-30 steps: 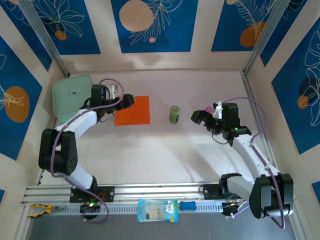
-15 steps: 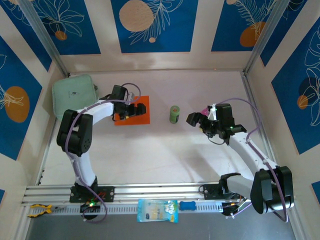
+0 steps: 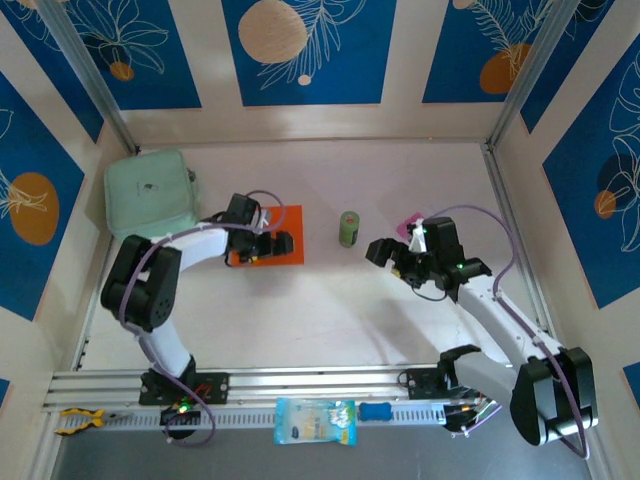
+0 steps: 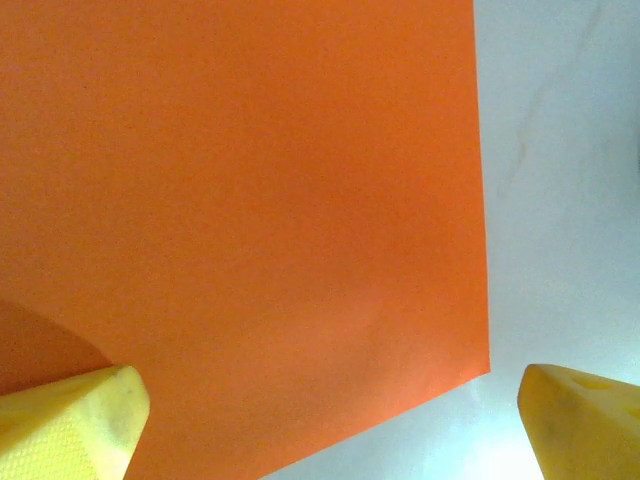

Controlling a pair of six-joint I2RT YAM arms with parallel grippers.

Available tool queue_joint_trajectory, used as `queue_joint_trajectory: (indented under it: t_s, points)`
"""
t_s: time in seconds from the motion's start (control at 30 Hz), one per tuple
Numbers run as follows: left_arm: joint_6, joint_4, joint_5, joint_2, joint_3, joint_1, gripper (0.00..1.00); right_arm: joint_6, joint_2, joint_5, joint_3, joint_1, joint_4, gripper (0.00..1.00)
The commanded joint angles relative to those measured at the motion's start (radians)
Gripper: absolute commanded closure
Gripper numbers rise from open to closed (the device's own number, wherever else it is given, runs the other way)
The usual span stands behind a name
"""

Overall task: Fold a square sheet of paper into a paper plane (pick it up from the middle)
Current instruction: Move the square sheet of paper to the center of the table.

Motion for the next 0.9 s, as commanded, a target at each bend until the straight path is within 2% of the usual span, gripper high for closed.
queue_joint_trajectory:
  t_s: [0.0,0.17,0.3,0.37,0.47,0.6,0.73,0.87]
  points:
    - [-0.092,-0.068,-0.032,-0.063,-0.140,-0.061,0.03,0.066,-0.054,-0.002,-0.041,0.042,-0.061,0.01]
    - [-0.194,-0.083,-0.074,-0.254,-0.305,-0.177,0.03,0.134,-0.131,0.027,-0.093,0.125,-0.088,0.01]
    - [-0.287,-0.126,-0.141,-0.438,-0.372,-0.270,0.02,0.162,-0.178,0.043,-0.108,0.165,-0.113,0.01]
    - [-0.289,-0.167,-0.181,-0.522,-0.371,-0.281,0.00,0.162,-0.184,0.040,-0.101,0.178,-0.119,0.00]
    - [-0.207,-0.261,-0.263,-0.598,-0.307,-0.279,0.00,0.151,-0.180,0.051,-0.075,0.200,-0.126,0.00]
    - [-0.098,-0.331,-0.333,-0.610,-0.201,-0.262,0.00,0.131,-0.158,0.062,-0.043,0.237,-0.101,0.00]
    - [0.014,-0.284,-0.237,-0.571,-0.176,-0.218,0.00,0.119,-0.107,0.090,0.004,0.287,-0.096,0.00]
    - [0.023,-0.381,-0.205,-0.409,-0.097,-0.158,0.03,0.121,-0.047,0.125,0.038,0.332,-0.094,0.00]
